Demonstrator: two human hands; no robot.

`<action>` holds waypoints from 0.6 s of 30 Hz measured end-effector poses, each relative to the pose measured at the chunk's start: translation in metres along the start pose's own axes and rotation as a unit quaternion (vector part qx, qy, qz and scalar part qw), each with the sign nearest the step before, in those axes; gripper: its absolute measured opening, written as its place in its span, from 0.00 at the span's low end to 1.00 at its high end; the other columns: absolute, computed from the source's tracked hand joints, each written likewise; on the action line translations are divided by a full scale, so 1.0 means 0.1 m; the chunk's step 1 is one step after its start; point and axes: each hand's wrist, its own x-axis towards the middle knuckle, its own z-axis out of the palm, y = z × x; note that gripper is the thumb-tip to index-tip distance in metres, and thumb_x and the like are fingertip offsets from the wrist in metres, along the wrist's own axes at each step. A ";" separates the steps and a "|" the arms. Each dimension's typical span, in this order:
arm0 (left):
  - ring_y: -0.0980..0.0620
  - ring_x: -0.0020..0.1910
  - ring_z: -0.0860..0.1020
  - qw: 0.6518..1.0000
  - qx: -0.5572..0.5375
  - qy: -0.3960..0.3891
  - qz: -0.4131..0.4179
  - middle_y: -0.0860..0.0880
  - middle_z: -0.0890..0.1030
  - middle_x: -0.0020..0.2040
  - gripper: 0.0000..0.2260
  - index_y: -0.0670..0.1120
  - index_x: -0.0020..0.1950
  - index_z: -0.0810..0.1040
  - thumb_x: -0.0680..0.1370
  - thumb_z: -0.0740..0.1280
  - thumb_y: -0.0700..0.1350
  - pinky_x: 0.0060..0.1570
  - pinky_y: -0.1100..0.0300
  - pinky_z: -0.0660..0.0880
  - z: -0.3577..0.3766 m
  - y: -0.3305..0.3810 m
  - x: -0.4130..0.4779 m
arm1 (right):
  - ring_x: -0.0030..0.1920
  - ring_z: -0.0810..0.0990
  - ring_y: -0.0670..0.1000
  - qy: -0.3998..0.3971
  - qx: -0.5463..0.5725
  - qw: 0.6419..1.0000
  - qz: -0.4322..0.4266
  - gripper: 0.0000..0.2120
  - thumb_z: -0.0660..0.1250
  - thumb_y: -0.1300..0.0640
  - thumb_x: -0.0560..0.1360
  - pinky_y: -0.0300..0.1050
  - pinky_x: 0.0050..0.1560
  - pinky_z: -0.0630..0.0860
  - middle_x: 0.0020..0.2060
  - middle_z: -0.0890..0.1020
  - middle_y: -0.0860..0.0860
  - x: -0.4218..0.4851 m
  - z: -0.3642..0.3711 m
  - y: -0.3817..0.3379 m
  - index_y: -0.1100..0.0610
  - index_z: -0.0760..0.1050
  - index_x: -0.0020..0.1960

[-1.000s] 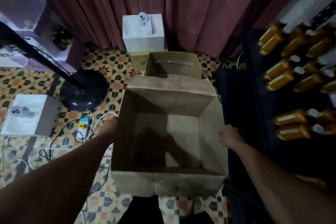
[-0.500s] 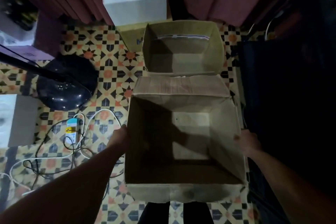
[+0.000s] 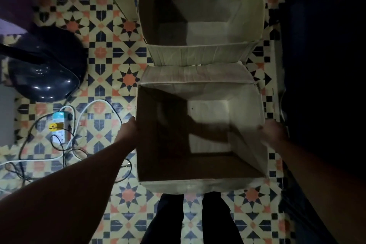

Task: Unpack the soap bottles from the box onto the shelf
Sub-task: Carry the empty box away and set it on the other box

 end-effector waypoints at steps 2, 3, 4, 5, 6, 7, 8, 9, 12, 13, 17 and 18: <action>0.45 0.46 0.79 1.000 -0.015 0.016 -0.008 0.46 0.78 0.47 0.09 0.44 0.56 0.70 0.78 0.66 0.43 0.48 0.47 0.80 0.01 0.08 -0.07 | 0.30 0.65 0.47 0.009 0.012 1.000 0.002 0.06 0.60 0.60 0.82 0.39 0.27 0.57 0.31 0.66 0.53 0.03 0.01 0.00 0.63 0.71 0.50; 0.43 0.47 0.79 1.000 -0.013 0.025 -0.012 0.45 0.77 0.47 0.08 0.43 0.57 0.70 0.79 0.64 0.41 0.48 0.47 0.79 0.03 0.11 -0.08 | 0.30 0.65 0.47 0.012 0.018 1.000 0.002 0.07 0.60 0.60 0.82 0.39 0.27 0.58 0.31 0.67 0.53 0.04 0.02 0.01 0.64 0.72 0.49; 0.42 0.48 0.79 0.999 -0.015 0.033 -0.011 0.44 0.76 0.47 0.08 0.42 0.59 0.69 0.80 0.63 0.40 0.49 0.46 0.78 0.05 0.12 -0.10 | 0.30 0.66 0.47 0.015 0.024 1.000 0.001 0.08 0.60 0.59 0.82 0.39 0.27 0.58 0.31 0.67 0.53 0.03 0.03 0.02 0.64 0.71 0.48; 0.41 0.49 0.79 0.999 -0.025 0.040 -0.005 0.42 0.77 0.48 0.09 0.41 0.60 0.69 0.80 0.62 0.39 0.50 0.44 0.78 0.07 0.14 -0.11 | 0.29 0.66 0.47 0.018 0.029 0.999 -0.001 0.09 0.59 0.58 0.83 0.39 0.27 0.58 0.30 0.67 0.53 0.03 0.05 0.02 0.63 0.70 0.47; 0.39 0.49 0.79 0.998 -0.040 0.042 -0.001 0.40 0.78 0.50 0.10 0.41 0.61 0.68 0.81 0.62 0.39 0.51 0.42 0.78 0.05 0.14 -0.12 | 0.29 0.66 0.47 0.024 0.031 0.999 -0.002 0.09 0.59 0.58 0.83 0.39 0.27 0.58 0.30 0.67 0.53 0.00 0.05 0.02 0.62 0.69 0.46; 0.38 0.50 0.79 0.998 -0.056 0.041 -0.005 0.39 0.78 0.51 0.10 0.41 0.62 0.68 0.81 0.61 0.41 0.52 0.41 0.77 0.04 0.17 -0.10 | 0.29 0.66 0.47 0.029 0.033 0.999 -0.005 0.09 0.59 0.57 0.83 0.39 0.27 0.58 0.30 0.67 0.53 0.02 0.06 0.00 0.61 0.68 0.46; 0.38 0.51 0.79 0.996 -0.079 0.033 -0.012 0.38 0.78 0.52 0.11 0.42 0.62 0.67 0.81 0.61 0.42 0.52 0.40 0.77 0.02 0.18 -0.07 | 0.29 0.66 0.47 0.032 0.033 0.999 -0.003 0.09 0.58 0.57 0.83 0.40 0.27 0.59 0.31 0.67 0.53 0.03 0.04 -0.04 0.61 0.67 0.46; 0.38 0.51 0.79 0.993 -0.112 0.025 -0.012 0.38 0.78 0.53 0.12 0.42 0.63 0.67 0.82 0.61 0.45 0.52 0.39 0.78 -0.02 0.23 -0.07 | 0.29 0.67 0.48 0.035 0.035 0.999 -0.001 0.09 0.59 0.58 0.83 0.40 0.27 0.59 0.31 0.68 0.53 0.08 0.04 -0.06 0.61 0.68 0.46; 0.44 0.55 0.76 0.967 -0.253 0.011 -0.006 0.40 0.75 0.59 0.21 0.41 0.68 0.63 0.83 0.56 0.55 0.52 0.50 0.77 -0.03 0.38 -0.11 | 0.29 0.67 0.48 0.042 0.031 0.999 0.006 0.09 0.60 0.58 0.82 0.39 0.27 0.59 0.31 0.68 0.53 0.21 0.05 -0.08 0.61 0.69 0.45; 0.44 0.58 0.75 0.948 -0.318 0.000 -0.019 0.40 0.74 0.62 0.25 0.40 0.71 0.63 0.83 0.53 0.58 0.54 0.54 0.75 -0.03 0.40 -0.13 | 0.30 0.68 0.49 0.043 0.027 0.999 0.004 0.09 0.61 0.58 0.82 0.39 0.28 0.60 0.31 0.68 0.53 0.24 0.08 -0.06 0.62 0.70 0.45; 0.43 0.60 0.79 0.797 -0.591 -0.109 -0.054 0.42 0.79 0.63 0.38 0.49 0.73 0.68 0.75 0.45 0.73 0.61 0.43 0.74 0.08 0.30 -0.15 | 0.40 0.73 0.54 0.047 0.017 0.999 -0.008 0.10 0.61 0.58 0.82 0.41 0.30 0.60 0.31 0.69 0.54 0.26 0.14 0.02 0.65 0.75 0.50; 0.45 0.57 0.81 0.786 -0.606 -0.106 -0.064 0.44 0.82 0.59 0.36 0.50 0.69 0.72 0.76 0.44 0.72 0.58 0.45 0.76 0.11 0.28 -0.14 | 0.40 0.72 0.54 0.049 0.018 0.999 -0.010 0.08 0.61 0.58 0.82 0.41 0.30 0.60 0.31 0.69 0.53 0.27 0.15 0.03 0.63 0.74 0.49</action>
